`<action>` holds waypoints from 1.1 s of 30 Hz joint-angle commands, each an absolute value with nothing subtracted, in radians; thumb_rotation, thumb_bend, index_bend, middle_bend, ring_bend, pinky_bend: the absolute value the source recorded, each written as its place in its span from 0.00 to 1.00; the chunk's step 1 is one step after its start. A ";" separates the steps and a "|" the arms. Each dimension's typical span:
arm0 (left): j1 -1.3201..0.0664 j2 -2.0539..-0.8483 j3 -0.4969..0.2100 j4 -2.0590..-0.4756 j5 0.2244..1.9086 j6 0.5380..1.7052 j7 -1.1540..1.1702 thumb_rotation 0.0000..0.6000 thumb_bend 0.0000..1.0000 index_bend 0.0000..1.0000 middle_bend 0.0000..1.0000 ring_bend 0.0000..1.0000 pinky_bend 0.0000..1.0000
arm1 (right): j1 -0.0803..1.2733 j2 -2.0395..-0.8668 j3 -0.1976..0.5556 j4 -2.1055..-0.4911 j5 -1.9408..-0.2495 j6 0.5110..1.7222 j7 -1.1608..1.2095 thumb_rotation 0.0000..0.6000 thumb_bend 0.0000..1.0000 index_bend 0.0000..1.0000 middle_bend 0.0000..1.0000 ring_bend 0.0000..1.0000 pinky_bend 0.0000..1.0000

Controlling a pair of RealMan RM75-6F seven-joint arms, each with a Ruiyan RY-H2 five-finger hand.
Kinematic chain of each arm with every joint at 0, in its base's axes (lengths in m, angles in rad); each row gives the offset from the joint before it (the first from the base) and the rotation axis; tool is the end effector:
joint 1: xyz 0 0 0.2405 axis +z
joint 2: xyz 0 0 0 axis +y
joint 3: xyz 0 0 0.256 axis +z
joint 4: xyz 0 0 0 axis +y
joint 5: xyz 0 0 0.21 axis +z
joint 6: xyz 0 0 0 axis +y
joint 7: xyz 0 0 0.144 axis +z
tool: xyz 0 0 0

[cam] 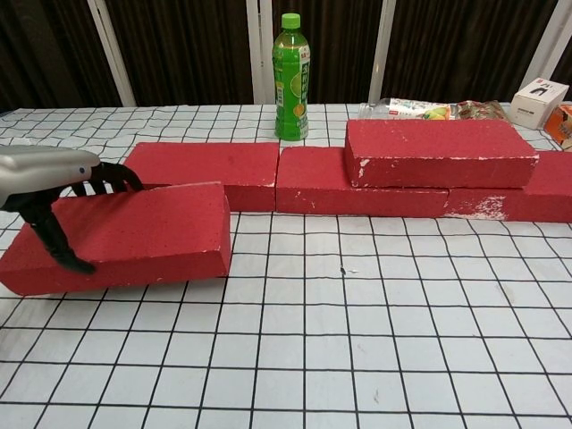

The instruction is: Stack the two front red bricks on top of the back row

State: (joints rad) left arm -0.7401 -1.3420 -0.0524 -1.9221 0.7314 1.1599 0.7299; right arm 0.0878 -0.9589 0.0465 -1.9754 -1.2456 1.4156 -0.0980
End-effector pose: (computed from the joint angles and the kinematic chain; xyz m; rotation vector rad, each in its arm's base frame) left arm -0.1617 0.2871 0.0259 -1.8306 -1.0026 -0.5879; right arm -0.2842 -0.1710 0.1750 1.2189 -1.1608 0.8053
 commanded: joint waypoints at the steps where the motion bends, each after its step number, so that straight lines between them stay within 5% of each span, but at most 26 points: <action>1: -0.788 -1.284 -0.081 -1.966 0.675 1.111 0.764 1.00 0.14 0.18 0.29 0.28 0.42 | 0.088 -0.960 0.049 -1.975 -1.241 1.413 -0.099 1.00 0.15 0.00 0.00 0.00 0.00; 9: -0.978 -1.156 -0.178 -2.079 0.417 1.079 0.944 1.00 0.10 0.18 0.27 0.24 0.39 | 0.097 -0.970 0.068 -1.962 -1.171 1.387 -0.127 1.00 0.15 0.00 0.00 0.00 0.00; 16: -1.129 -1.121 -0.250 -2.013 0.199 0.998 0.984 1.00 0.10 0.17 0.23 0.22 0.35 | 0.112 -0.985 0.091 -1.942 -1.104 1.368 -0.157 1.00 0.15 0.00 0.00 0.00 0.00; 33: -1.292 -1.239 -0.232 -1.640 0.087 0.802 0.906 1.00 0.10 0.17 0.18 0.19 0.33 | 0.119 -1.009 0.112 -1.933 -1.023 1.370 -0.223 1.00 0.15 0.00 0.00 0.00 0.00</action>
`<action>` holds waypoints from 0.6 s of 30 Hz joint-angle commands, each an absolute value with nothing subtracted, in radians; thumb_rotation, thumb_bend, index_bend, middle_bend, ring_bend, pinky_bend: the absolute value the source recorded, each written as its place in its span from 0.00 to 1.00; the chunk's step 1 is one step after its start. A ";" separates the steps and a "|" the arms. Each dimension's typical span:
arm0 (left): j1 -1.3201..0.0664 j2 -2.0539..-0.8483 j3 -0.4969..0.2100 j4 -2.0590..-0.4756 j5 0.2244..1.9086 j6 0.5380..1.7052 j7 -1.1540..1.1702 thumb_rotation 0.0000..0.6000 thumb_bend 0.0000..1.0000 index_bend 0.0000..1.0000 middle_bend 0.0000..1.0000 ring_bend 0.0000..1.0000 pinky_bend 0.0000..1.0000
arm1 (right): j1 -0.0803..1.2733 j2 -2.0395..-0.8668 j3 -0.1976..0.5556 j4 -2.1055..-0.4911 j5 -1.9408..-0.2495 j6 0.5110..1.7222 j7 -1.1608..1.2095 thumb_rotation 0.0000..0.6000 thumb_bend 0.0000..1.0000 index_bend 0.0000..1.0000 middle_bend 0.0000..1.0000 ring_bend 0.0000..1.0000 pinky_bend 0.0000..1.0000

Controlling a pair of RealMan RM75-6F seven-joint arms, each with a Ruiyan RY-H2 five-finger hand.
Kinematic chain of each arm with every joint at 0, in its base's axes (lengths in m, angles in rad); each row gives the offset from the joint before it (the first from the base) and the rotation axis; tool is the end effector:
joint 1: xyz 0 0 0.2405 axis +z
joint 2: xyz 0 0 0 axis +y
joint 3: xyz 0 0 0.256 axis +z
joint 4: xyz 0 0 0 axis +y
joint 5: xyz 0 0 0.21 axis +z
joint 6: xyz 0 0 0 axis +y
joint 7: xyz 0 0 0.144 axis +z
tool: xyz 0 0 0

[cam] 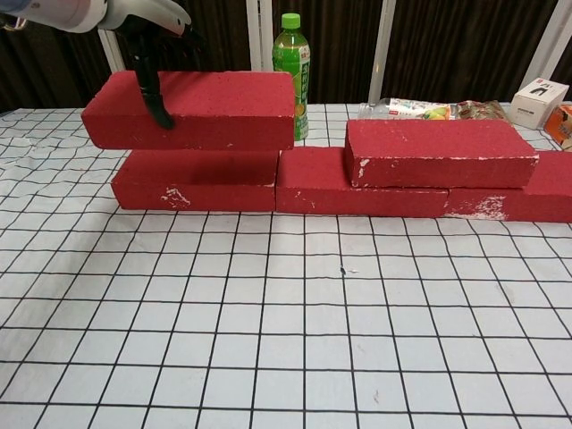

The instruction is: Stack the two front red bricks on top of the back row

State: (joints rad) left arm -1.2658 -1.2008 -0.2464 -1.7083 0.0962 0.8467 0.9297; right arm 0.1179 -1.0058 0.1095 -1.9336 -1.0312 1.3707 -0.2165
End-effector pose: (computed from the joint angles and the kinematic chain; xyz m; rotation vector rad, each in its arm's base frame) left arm -0.0395 0.4165 0.0719 -1.8631 -0.8858 -0.5345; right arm -0.3077 -0.1850 0.1708 1.1233 -1.1724 0.6539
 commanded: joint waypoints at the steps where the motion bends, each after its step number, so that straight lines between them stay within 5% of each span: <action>1: -1.294 -1.251 -0.230 -1.615 0.094 0.789 0.895 1.00 0.10 0.17 0.18 0.19 0.33 | 0.120 -1.010 0.113 -1.935 -1.017 1.370 -0.227 1.00 0.15 0.00 0.00 0.00 0.00; 18: -1.363 -1.413 -0.168 -1.354 0.175 0.654 0.776 1.00 0.10 0.18 0.18 0.19 0.31 | 0.120 -1.024 0.127 -1.932 -0.965 1.390 -0.269 1.00 0.15 0.00 0.00 0.00 0.00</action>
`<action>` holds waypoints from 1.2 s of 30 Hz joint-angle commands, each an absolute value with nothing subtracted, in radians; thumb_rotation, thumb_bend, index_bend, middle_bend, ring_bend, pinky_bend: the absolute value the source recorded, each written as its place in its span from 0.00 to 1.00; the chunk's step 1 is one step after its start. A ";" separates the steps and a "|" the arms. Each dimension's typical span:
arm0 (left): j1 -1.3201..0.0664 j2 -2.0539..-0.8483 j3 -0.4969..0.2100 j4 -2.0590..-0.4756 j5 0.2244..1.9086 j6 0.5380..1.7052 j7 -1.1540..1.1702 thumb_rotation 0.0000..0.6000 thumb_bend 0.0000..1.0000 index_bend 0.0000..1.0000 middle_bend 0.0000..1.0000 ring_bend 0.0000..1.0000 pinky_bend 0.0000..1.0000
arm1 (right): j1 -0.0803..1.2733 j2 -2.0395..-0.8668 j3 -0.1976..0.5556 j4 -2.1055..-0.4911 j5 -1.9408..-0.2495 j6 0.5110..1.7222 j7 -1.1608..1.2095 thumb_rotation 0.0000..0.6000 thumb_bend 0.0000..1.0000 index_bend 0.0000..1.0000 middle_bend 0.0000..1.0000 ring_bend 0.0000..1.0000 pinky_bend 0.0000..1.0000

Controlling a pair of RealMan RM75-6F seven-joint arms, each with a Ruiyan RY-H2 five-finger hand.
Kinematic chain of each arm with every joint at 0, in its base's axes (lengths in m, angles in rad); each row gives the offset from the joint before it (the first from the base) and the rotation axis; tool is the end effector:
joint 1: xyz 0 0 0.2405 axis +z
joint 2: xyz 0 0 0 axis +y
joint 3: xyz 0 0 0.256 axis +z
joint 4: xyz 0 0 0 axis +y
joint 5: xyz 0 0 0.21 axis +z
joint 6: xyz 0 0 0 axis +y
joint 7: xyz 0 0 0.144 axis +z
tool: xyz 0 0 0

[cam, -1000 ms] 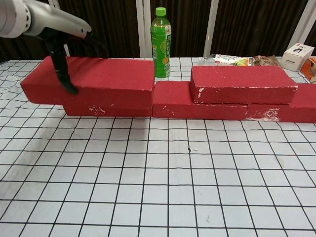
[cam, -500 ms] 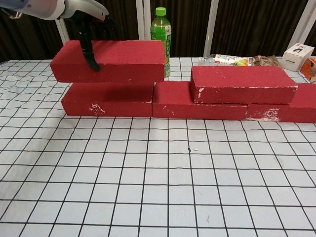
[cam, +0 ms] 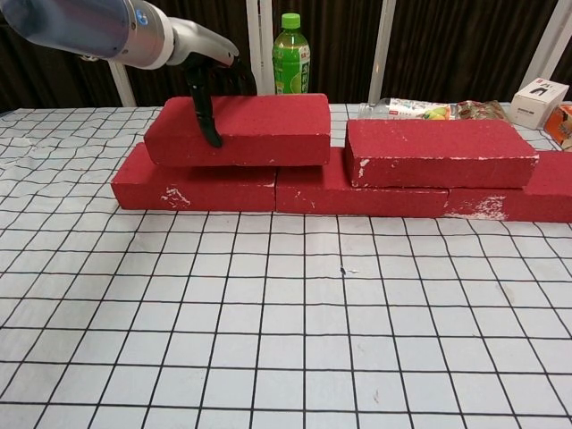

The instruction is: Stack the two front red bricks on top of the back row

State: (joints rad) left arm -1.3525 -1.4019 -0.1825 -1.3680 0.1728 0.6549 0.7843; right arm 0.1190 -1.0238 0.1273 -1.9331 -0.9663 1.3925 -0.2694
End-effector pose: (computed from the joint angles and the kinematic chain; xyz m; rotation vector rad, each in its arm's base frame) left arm -0.0296 0.4537 0.0205 -1.9347 -0.9092 -0.5751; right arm -0.3125 -0.1857 0.1713 1.0772 -1.1618 0.6086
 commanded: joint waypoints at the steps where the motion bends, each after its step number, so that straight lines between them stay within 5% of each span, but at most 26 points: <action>1: -1.367 -1.417 -0.164 -1.350 0.172 0.655 0.772 1.00 0.10 0.18 0.18 0.19 0.31 | 0.120 -1.023 0.128 -1.931 -0.965 1.389 -0.269 1.00 0.15 0.00 0.00 0.00 0.00; 36: -1.455 -1.471 -0.083 -1.297 0.132 0.662 0.709 1.00 0.10 0.17 0.18 0.19 0.31 | 0.115 -1.019 0.130 -1.929 -0.964 1.385 -0.267 1.00 0.15 0.00 0.00 0.00 0.00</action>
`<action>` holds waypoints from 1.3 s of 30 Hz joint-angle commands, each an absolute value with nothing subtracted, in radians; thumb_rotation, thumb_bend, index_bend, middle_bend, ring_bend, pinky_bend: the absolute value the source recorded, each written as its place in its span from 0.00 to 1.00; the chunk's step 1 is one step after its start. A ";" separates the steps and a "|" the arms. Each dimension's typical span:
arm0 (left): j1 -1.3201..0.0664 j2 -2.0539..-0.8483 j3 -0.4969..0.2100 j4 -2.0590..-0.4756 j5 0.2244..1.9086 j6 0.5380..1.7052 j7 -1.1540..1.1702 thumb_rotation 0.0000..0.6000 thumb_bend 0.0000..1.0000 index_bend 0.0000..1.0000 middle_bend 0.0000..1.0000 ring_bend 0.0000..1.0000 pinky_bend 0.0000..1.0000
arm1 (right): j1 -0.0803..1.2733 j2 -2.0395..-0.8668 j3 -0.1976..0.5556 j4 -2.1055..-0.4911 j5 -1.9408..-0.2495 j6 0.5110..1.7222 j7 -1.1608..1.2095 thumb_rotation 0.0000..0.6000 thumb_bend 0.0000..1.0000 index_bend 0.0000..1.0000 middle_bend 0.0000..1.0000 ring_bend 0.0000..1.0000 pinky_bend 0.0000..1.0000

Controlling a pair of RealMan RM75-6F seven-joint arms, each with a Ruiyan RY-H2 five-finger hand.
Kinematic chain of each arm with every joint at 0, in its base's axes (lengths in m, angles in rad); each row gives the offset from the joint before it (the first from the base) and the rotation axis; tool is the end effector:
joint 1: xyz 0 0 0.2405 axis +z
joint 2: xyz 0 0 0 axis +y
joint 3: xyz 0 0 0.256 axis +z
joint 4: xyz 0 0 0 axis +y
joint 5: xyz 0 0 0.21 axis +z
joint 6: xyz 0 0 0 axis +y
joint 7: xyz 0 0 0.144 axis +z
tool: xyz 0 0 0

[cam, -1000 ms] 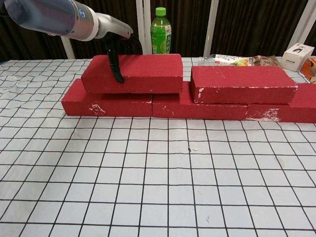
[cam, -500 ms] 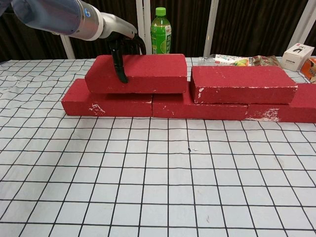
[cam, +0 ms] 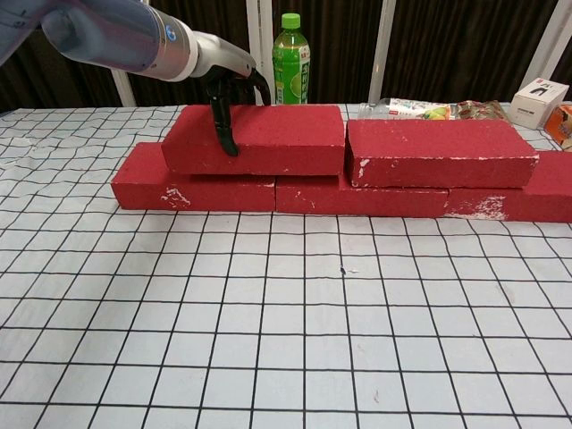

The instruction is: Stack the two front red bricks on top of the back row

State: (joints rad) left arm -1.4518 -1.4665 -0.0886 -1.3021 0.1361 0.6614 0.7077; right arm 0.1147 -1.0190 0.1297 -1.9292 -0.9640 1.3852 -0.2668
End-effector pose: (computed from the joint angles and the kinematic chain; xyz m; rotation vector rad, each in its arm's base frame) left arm -0.0166 0.4552 -0.0001 -1.9507 -0.9039 -0.5629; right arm -0.3146 -0.1848 0.1726 1.0751 -1.1634 0.6012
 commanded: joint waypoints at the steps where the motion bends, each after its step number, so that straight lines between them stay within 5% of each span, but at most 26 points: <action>1: -1.456 -1.475 -0.080 -1.293 0.130 0.663 0.710 1.00 0.10 0.17 0.18 0.19 0.31 | 0.115 -1.019 0.130 -1.928 -0.963 1.384 -0.267 1.00 0.15 0.00 0.00 0.00 0.00; 39: -1.494 -1.514 -0.057 -1.254 0.072 0.668 0.714 1.00 0.03 0.13 0.12 0.12 0.25 | 0.115 -1.016 0.131 -1.933 -0.952 1.380 -0.272 1.00 0.15 0.00 0.00 0.00 0.00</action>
